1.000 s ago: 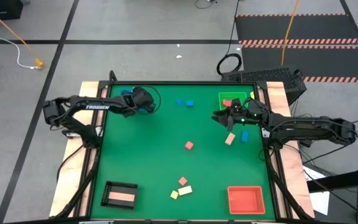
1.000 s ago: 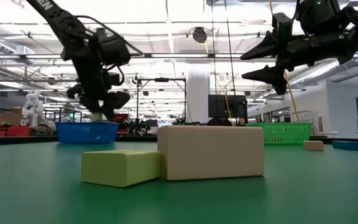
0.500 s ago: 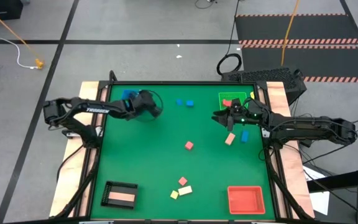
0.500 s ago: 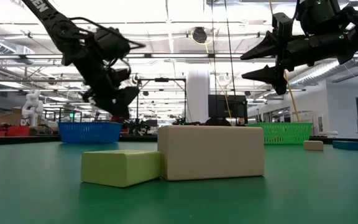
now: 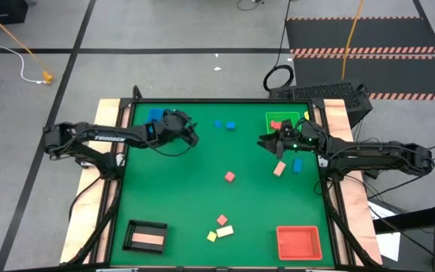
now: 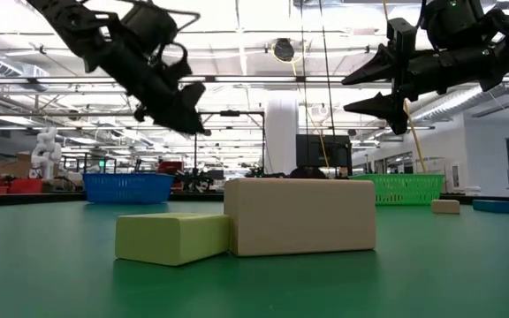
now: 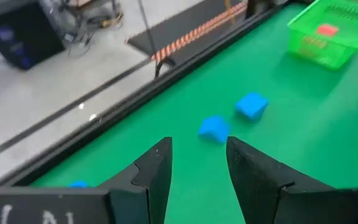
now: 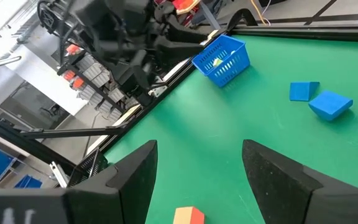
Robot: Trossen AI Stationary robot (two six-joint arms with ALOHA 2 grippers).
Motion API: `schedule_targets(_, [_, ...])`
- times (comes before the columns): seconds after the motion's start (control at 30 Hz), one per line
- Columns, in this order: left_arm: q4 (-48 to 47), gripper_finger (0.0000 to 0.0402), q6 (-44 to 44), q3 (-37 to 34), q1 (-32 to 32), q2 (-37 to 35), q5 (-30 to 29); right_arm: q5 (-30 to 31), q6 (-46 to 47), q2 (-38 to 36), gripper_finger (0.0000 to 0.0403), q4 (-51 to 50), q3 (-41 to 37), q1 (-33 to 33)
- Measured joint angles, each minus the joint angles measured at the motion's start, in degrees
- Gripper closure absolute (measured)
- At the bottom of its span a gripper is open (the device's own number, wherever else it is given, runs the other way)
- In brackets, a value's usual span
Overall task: Sort & place blocks by color
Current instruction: Put the top brown block into the black bin
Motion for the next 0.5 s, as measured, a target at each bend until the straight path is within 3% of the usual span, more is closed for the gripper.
schedule_targets(0.27, [-0.51, 0.0249, -0.26, 0.04, -3.64, -2.94, 10.49, 0.0, 0.0, 0.02, 0.0176, -0.02, 0.0, 0.0])
schedule_targets(0.5, [-0.72, 0.025, -0.68, 0.04, -8.39, -2.97, 10.81, 0.0, -0.53, 0.03, 0.0176, 0.86, 0.0, 0.0])
